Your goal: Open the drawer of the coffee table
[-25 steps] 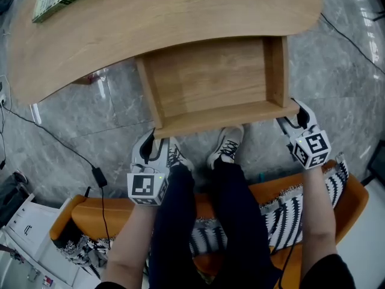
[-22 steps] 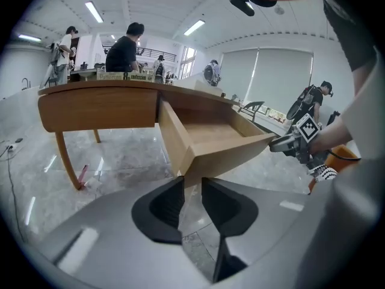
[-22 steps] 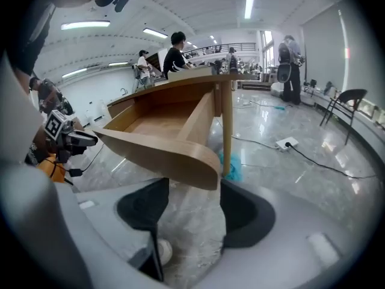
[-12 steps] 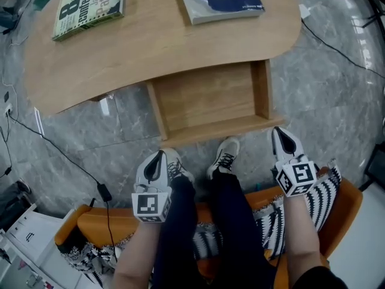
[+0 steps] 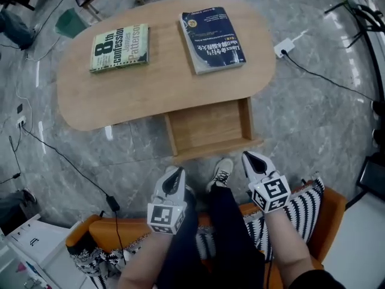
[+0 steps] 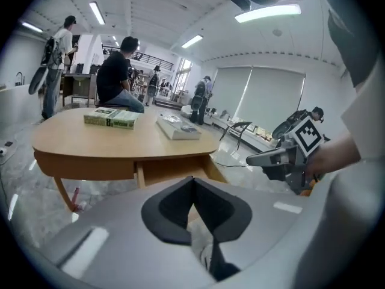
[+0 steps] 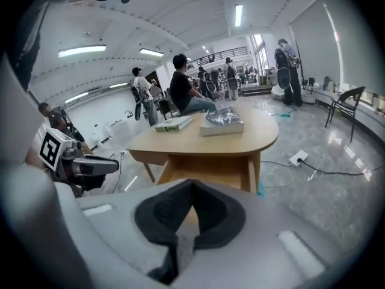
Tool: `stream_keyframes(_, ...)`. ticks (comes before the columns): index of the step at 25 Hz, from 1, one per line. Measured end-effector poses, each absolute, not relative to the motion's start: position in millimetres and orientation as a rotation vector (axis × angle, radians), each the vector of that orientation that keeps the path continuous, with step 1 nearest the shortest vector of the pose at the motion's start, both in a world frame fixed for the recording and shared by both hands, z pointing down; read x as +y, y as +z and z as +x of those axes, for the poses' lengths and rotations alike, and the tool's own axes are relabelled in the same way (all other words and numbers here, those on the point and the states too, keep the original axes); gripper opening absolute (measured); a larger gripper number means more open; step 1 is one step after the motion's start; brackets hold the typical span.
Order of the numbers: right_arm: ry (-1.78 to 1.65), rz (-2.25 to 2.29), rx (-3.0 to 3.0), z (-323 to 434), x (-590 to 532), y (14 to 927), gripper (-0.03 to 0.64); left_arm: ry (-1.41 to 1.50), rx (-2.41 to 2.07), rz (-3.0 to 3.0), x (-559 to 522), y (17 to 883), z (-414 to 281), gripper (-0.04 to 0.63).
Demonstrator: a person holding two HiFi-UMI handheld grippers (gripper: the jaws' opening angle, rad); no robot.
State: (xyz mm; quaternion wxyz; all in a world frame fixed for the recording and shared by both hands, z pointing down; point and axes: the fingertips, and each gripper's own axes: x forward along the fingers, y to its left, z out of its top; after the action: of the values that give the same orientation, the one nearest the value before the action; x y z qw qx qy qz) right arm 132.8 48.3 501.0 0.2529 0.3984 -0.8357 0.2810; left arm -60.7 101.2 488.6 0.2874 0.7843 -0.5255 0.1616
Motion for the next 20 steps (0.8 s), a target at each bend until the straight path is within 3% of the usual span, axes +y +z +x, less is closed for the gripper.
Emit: stream_keyframes(20,0.717,0.963,-2.481,75,82,146,0.002,0.351,-1.105,2.397,89,126,-1,0.003)
